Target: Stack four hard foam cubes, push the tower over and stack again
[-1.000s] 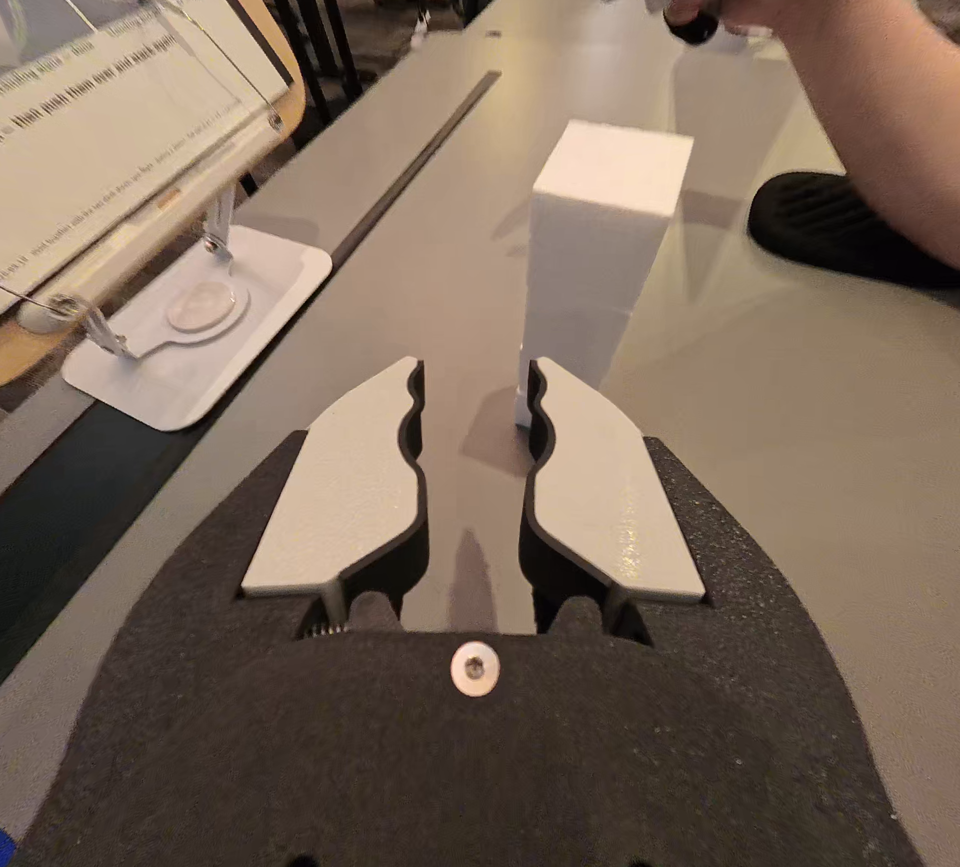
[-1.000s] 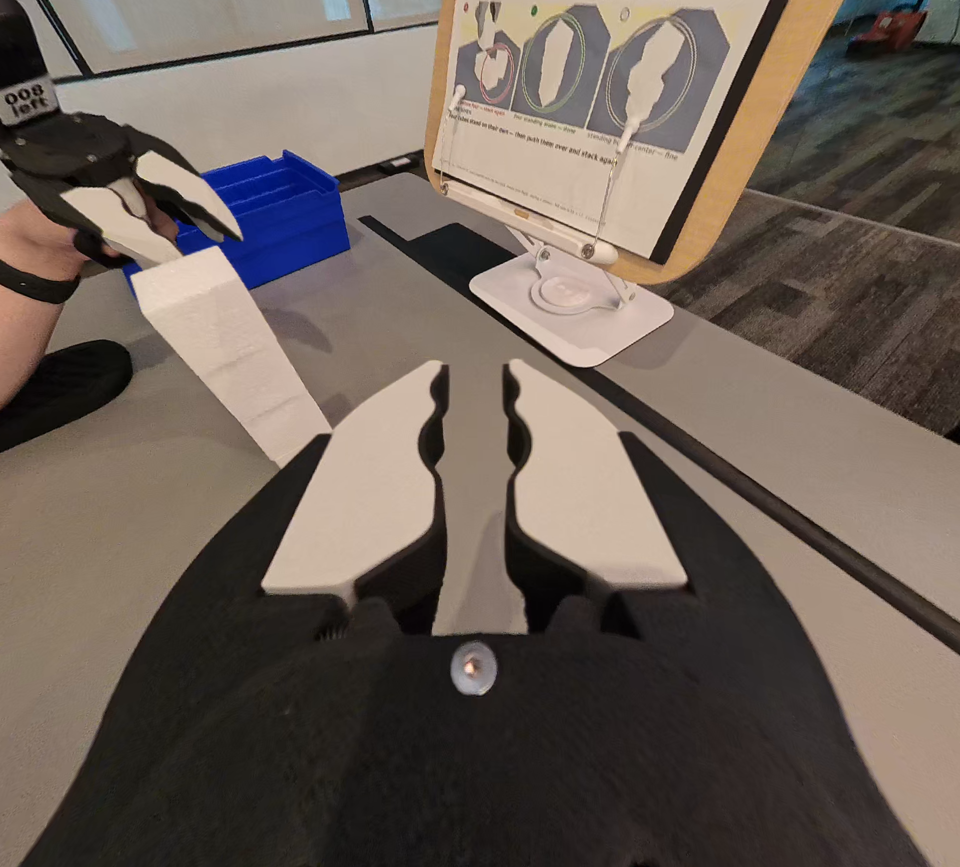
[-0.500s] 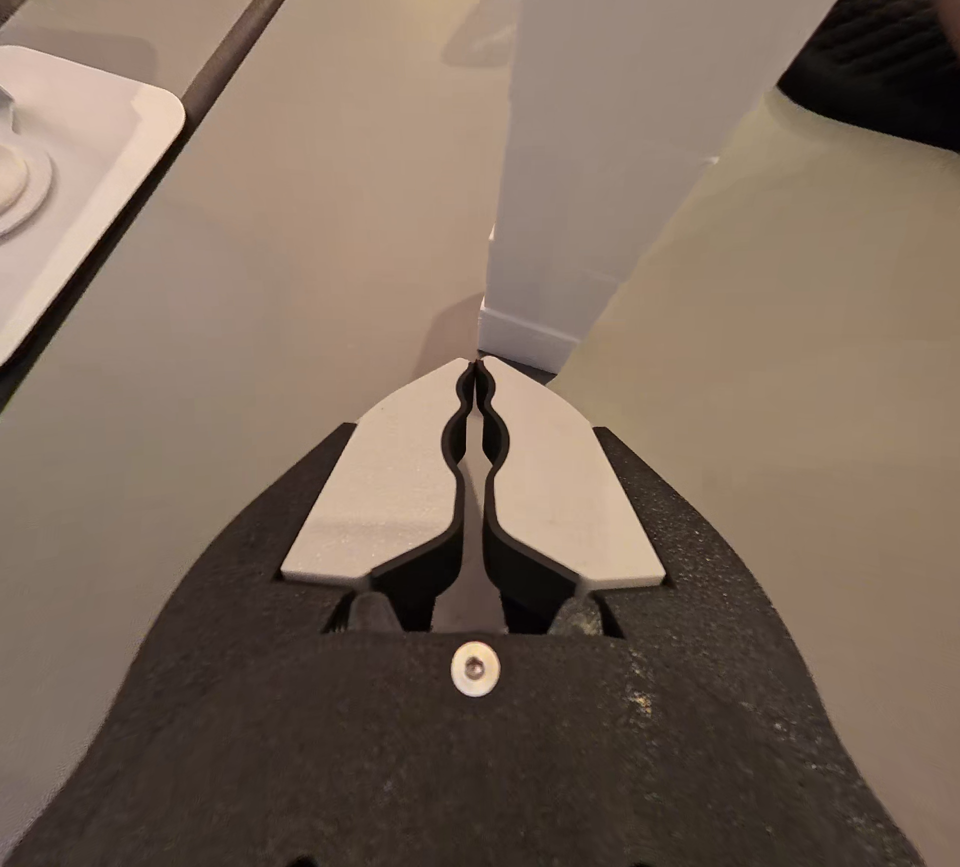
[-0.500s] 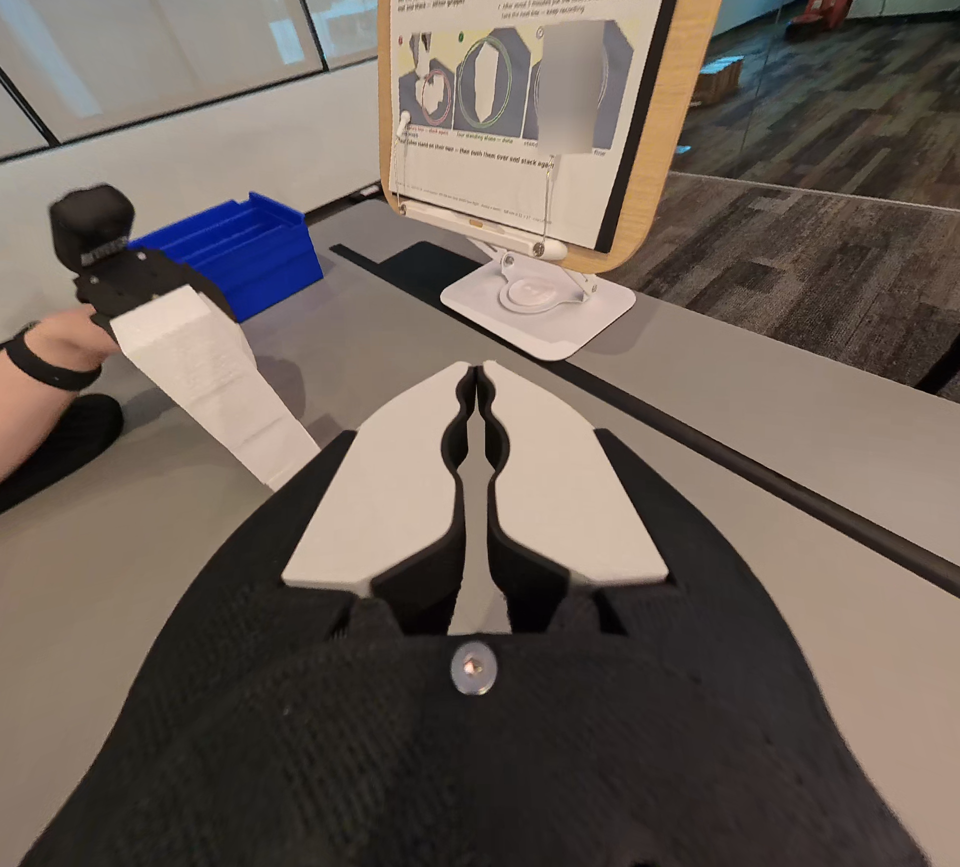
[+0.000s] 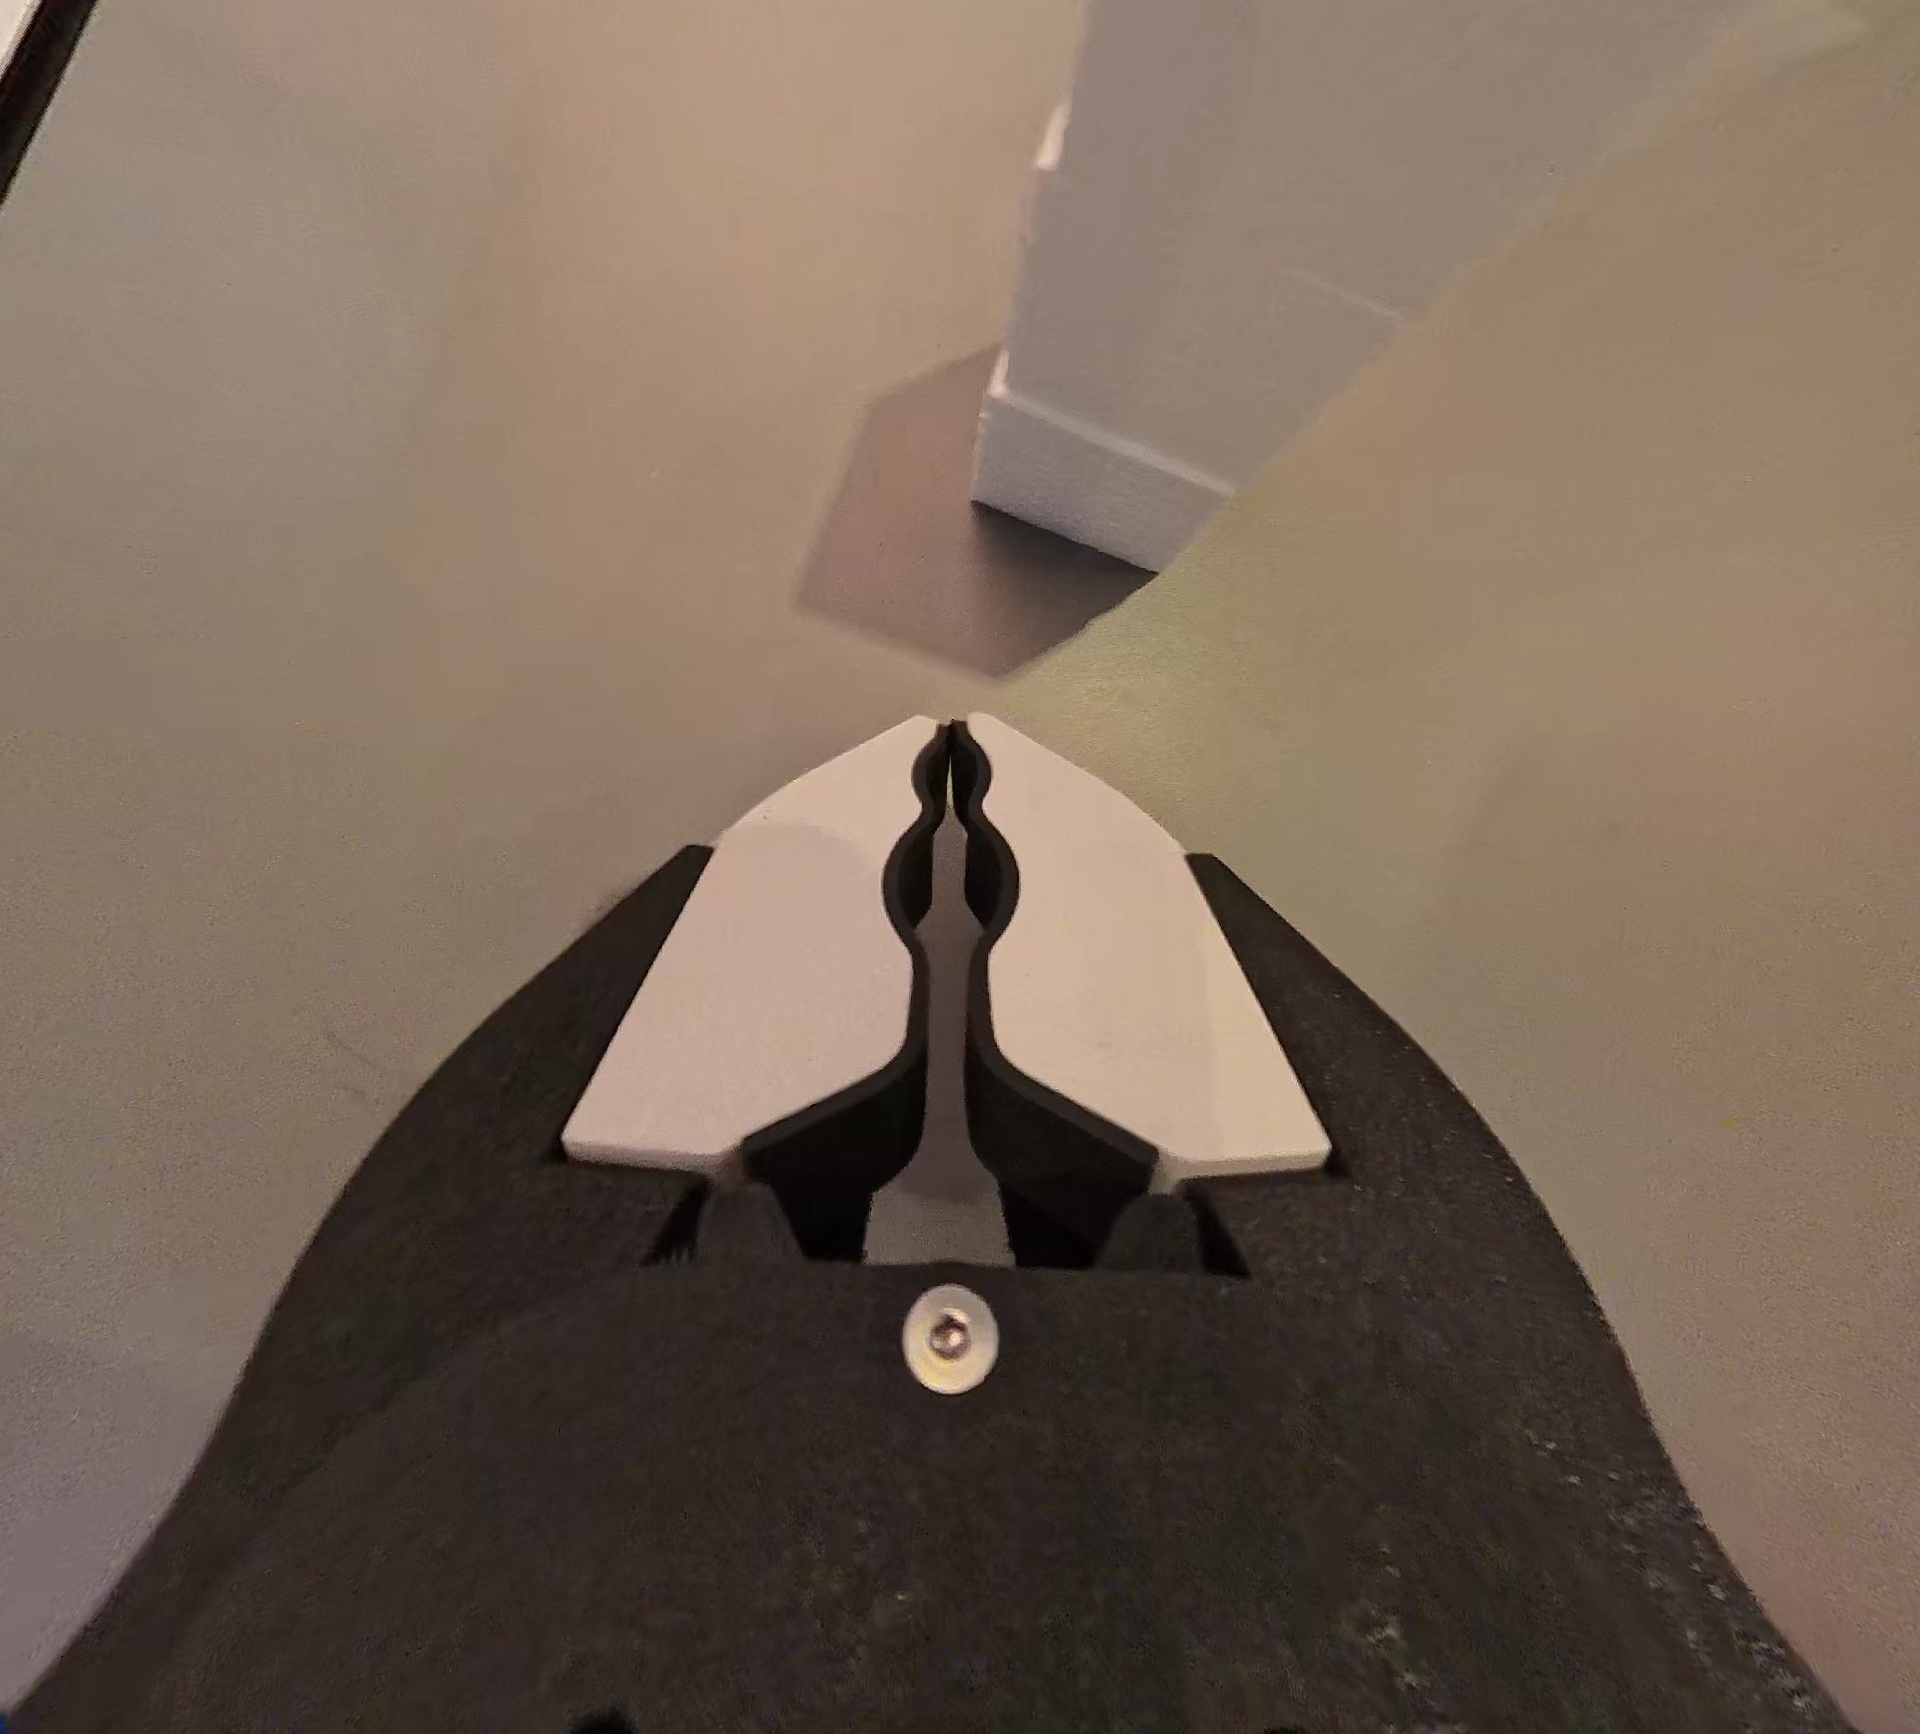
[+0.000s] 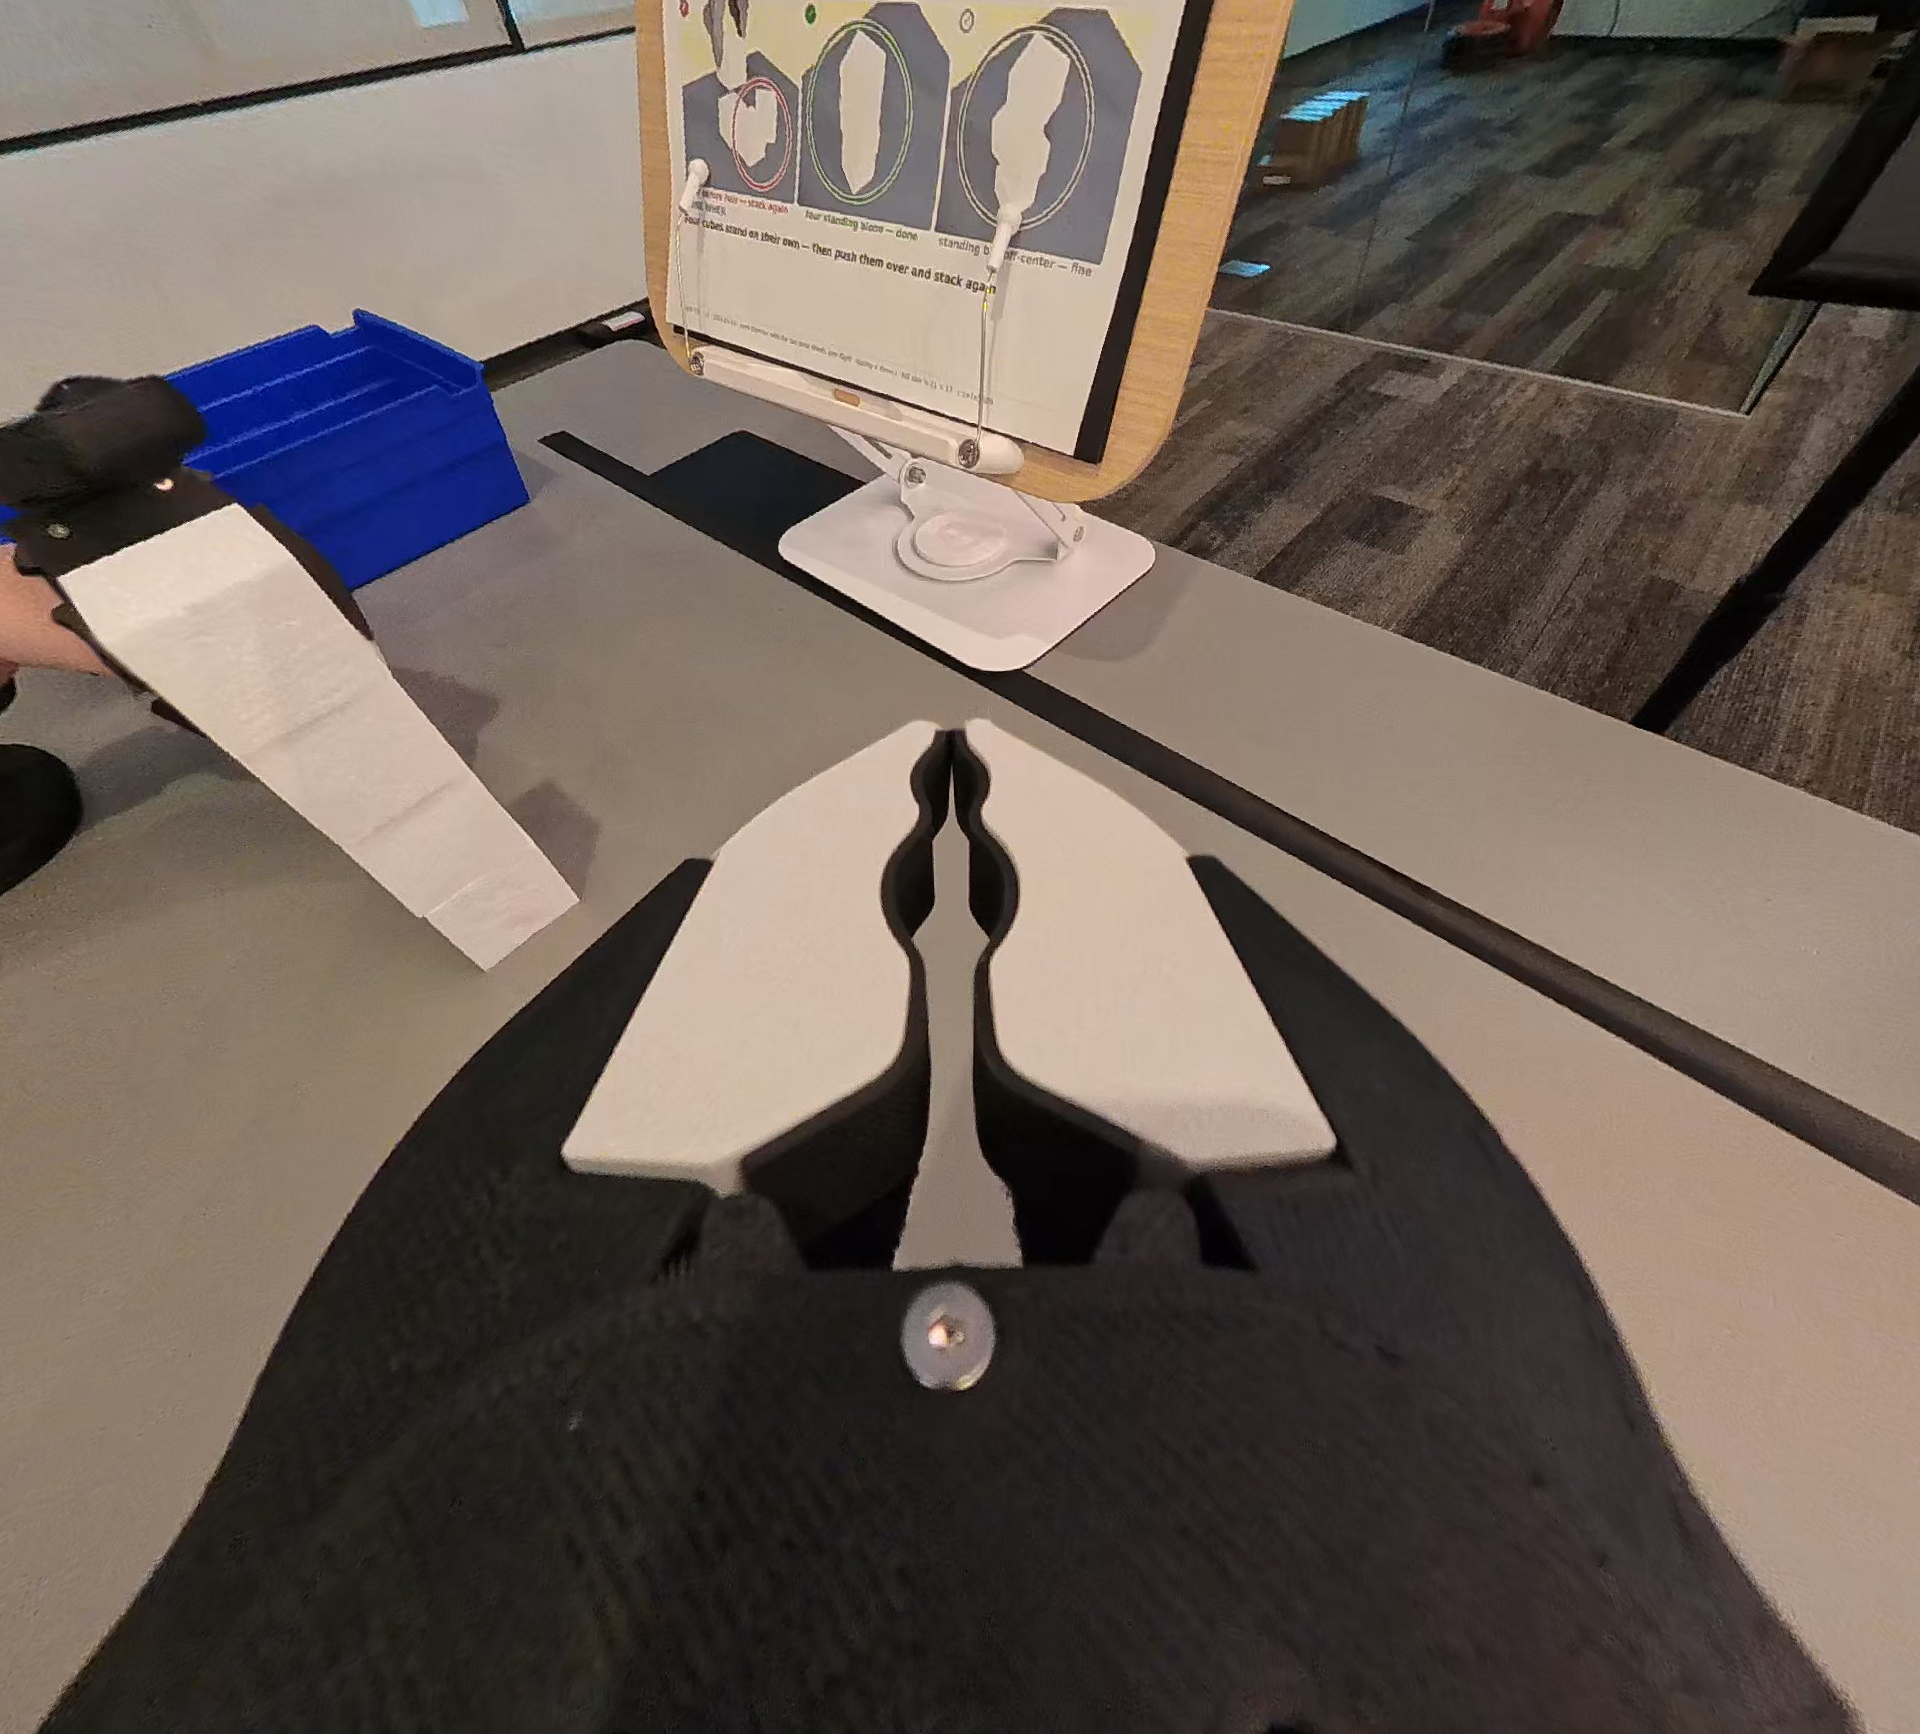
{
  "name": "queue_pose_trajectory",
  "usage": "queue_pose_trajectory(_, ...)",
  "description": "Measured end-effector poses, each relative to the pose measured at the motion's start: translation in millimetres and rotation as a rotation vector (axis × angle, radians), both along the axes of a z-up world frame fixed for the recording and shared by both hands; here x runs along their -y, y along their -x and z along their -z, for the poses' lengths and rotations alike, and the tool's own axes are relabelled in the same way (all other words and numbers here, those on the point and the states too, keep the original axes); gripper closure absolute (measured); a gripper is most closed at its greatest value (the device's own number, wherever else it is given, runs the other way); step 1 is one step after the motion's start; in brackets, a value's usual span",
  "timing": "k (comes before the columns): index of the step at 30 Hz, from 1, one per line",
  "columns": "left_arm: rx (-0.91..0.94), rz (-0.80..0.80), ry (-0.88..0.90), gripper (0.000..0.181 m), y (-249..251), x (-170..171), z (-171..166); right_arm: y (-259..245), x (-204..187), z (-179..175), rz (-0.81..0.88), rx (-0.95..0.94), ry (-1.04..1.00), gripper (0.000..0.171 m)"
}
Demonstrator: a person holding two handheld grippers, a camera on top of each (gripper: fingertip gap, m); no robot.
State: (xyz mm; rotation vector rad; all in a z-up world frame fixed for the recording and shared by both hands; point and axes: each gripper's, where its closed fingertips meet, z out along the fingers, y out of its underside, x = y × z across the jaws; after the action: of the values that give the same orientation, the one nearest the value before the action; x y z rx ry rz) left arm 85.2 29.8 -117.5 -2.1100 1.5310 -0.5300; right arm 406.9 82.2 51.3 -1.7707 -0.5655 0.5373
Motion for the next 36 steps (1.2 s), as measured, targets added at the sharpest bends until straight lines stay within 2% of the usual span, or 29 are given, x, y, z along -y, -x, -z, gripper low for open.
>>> queue_pose_trajectory(7,-0.066,-0.157,-0.066,0.181,0,-11,-14,-23,3,-3,0.044,-0.030,0.004,0.171)
queue_pose_trajectory(13,-0.069,-0.151,-0.086,0.181,-26,0,-23,-32,6,-3,0.053,-0.035,0.013,0.171)
queue_pose_trajectory(20,-0.164,-0.182,-0.121,0.181,-25,0,-23,-33,10,-2,0.041,-0.024,0.022,0.171)
queue_pose_trajectory(36,-0.105,-0.201,-0.045,0.181,-30,3,-22,-28,11,-5,0.003,-0.014,0.018,0.171)
